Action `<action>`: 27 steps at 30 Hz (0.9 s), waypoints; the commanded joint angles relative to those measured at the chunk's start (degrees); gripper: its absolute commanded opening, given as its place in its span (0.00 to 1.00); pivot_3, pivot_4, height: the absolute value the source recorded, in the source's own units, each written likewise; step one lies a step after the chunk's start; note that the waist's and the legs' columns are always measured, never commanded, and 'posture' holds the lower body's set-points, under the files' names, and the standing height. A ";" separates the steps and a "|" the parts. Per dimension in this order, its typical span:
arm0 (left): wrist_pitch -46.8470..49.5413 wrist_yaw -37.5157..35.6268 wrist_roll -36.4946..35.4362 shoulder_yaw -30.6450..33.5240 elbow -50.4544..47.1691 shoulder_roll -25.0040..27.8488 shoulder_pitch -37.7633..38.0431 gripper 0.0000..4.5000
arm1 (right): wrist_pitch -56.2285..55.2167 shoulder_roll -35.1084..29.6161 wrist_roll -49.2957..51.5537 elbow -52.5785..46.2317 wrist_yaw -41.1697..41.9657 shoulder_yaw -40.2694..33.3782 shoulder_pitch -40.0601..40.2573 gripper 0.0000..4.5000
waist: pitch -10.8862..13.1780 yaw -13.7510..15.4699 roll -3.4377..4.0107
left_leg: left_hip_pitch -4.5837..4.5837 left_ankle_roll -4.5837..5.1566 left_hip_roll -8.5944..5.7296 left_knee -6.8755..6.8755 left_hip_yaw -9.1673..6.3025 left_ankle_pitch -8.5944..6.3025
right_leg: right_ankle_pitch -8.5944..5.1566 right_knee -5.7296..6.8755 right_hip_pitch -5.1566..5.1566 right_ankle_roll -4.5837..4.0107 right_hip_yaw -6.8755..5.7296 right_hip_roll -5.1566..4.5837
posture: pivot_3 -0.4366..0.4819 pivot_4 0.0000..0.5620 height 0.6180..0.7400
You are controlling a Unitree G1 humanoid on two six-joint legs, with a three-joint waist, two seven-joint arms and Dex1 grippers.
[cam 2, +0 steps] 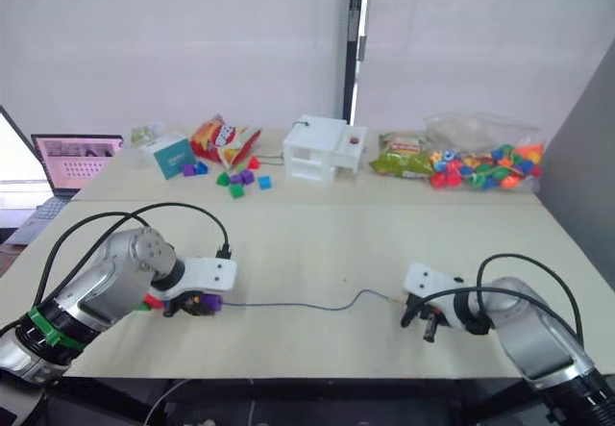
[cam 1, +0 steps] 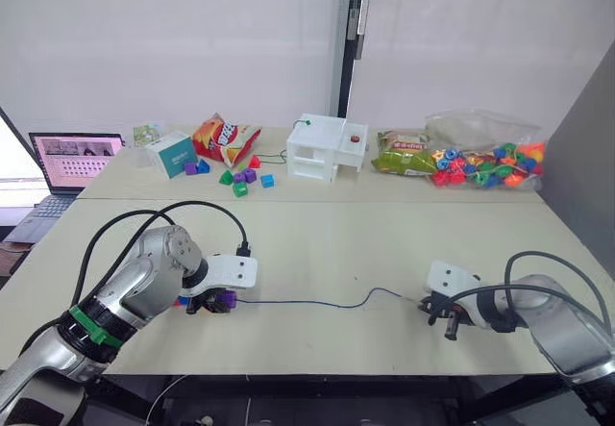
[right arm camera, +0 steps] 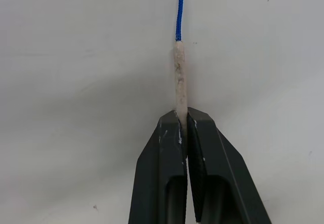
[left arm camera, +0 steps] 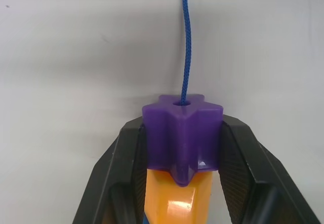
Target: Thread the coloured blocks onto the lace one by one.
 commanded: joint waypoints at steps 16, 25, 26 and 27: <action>-4.42 6.20 -33.16 47.12 -6.65 0.11 25.26 1.00 | 3.40 8.07 21.99 -13.16 -1.47 -39.25 21.00 0.99 | 0.28 0.67 0.02 | -2.60 -0.02 -0.27 0.16 -0.11 -0.31 | 0.33 0.57 -2.54 -0.32 0.04 -0.37 | 0.48 0.27 1.00; -20.59 6.58 -40.02 64.95 8.09 -6.78 45.88 1.00 | -8.20 13.43 23.51 -0.31 -2.97 -48.31 26.70 0.99 | 0.69 0.90 -0.05 | -1.60 -0.08 -0.17 0.02 -0.07 -0.31 | 0.30 0.10 -1.51 -0.38 0.06 -1.13 | 0.48 0.27 1.00; -23.55 6.65 -39.83 65.45 10.51 -6.96 46.78 1.00 | -9.60 13.84 23.52 1.53 -2.90 -48.72 27.11 0.99 | 0.70 0.96 -0.03 | -1.57 -0.08 -0.16 0.02 -0.08 -0.31 | 0.28 0.10 -1.52 -0.42 0.07 -1.16 | 0.48 0.27 1.00; -25.82 6.86 -39.53 65.61 12.39 -6.78 47.56 1.00 | -11.52 13.98 23.05 3.58 -2.45 -48.87 28.01 0.99 | 0.71 1.01 -0.02 | -1.54 -0.10 -0.15 0.01 -0.08 -0.31 | 0.27 0.08 -1.59 -0.43 0.07 -1.20 | 0.48 0.27 1.00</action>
